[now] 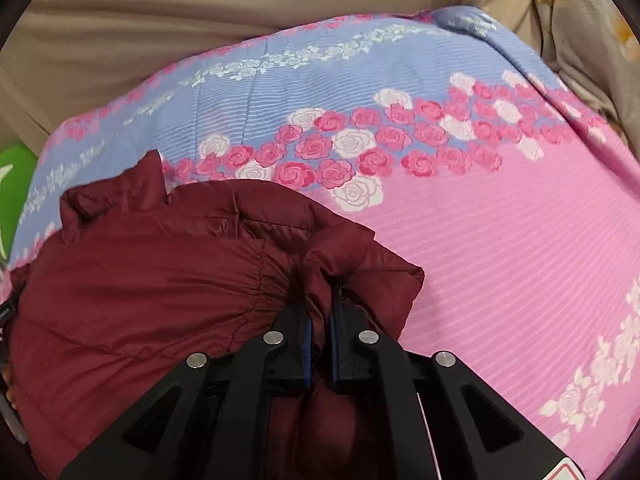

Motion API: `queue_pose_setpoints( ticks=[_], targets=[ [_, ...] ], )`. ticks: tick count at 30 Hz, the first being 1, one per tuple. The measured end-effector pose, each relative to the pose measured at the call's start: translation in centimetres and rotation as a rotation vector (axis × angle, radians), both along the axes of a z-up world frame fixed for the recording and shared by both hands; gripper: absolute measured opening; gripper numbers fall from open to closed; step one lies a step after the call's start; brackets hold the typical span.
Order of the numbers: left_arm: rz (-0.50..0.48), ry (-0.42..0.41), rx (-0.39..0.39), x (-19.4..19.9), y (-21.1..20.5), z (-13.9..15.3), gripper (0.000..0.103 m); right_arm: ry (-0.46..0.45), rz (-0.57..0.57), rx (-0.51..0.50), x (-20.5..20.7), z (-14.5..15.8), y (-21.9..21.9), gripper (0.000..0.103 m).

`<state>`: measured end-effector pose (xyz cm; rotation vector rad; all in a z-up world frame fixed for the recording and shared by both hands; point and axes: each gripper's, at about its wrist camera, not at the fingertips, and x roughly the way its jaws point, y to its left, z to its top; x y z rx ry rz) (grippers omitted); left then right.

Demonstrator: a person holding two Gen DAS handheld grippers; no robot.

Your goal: Fold large clothes

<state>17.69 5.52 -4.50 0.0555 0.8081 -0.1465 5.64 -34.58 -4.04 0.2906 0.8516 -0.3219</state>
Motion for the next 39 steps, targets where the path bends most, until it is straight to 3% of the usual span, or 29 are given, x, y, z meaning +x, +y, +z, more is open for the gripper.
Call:
queue_pose_setpoints(
  ticks=[3,6,9,12,15,17,18,20,24,27,30,31,32,34,37,38,39],
  targets=[
    [0.003,0.007,0.005,-0.2,0.3,0.3,0.080,0.002,-0.023,-0.078,0.0,1.5,0.7,0.010],
    [-0.010,-0.007,-0.049,-1.0,1.1,2.9,0.080,-0.112,-0.049,-0.109,-1.2,5.5,1.2,0.015],
    [-0.102,-0.063,-0.085,-1.4,-0.2,7.0,0.080,-0.127,0.109,-0.136,0.8,8.3,4.3,0.015],
    [-0.224,-0.042,-0.051,0.3,-3.9,8.6,0.080,-0.049,0.295,-0.089,5.7,8.0,7.7,0.012],
    [-0.286,0.104,-0.010,4.2,-7.2,6.1,0.075,0.063,0.367,-0.034,10.2,5.4,9.3,0.006],
    [-0.284,0.215,-0.012,7.1,-8.2,3.4,0.061,0.132,0.368,-0.015,12.7,3.2,9.6,0.005],
    [-0.259,0.247,-0.020,8.5,-8.4,2.1,0.060,0.156,0.362,-0.006,13.7,2.3,9.5,0.004],
    [-0.226,0.248,-0.039,10.3,-8.5,0.6,0.062,0.184,0.331,-0.005,15.4,0.7,9.0,0.000],
    [-0.135,0.167,-0.070,12.3,-8.4,0.9,0.065,0.110,0.287,-0.033,17.2,0.7,8.6,0.000],
    [-0.065,0.115,-0.124,12.1,-6.1,2.5,0.067,-0.006,0.183,-0.081,15.1,3.3,7.4,0.011],
    [-0.041,0.018,-0.115,9.2,-1.7,5.2,0.073,-0.087,0.152,-0.083,10.6,5.7,5.0,0.039],
    [-0.039,-0.014,-0.108,7.9,0.1,6.0,0.080,-0.093,0.136,-0.097,8.7,6.0,4.1,0.050],
    [-0.031,-0.028,-0.101,7.1,1.5,6.3,0.087,-0.090,0.111,-0.124,6.4,6.1,3.0,0.055],
    [-0.004,-0.051,-0.093,5.2,4.9,7.1,0.093,-0.078,0.069,-0.161,3.0,5.7,1.1,0.057],
    [0.001,0.022,-0.098,4.6,8.0,5.6,0.094,-0.041,0.049,-0.145,1.0,4.3,-0.6,0.061],
    [-0.003,0.048,-0.105,4.8,8.4,5.1,0.093,-0.020,0.055,-0.111,1.3,3.4,-1.1,0.060],
    [0.000,0.082,-0.117,5.2,8.5,4.2,0.090,-0.007,0.058,-0.093,1.3,2.8,-1.6,0.051]
  ],
)
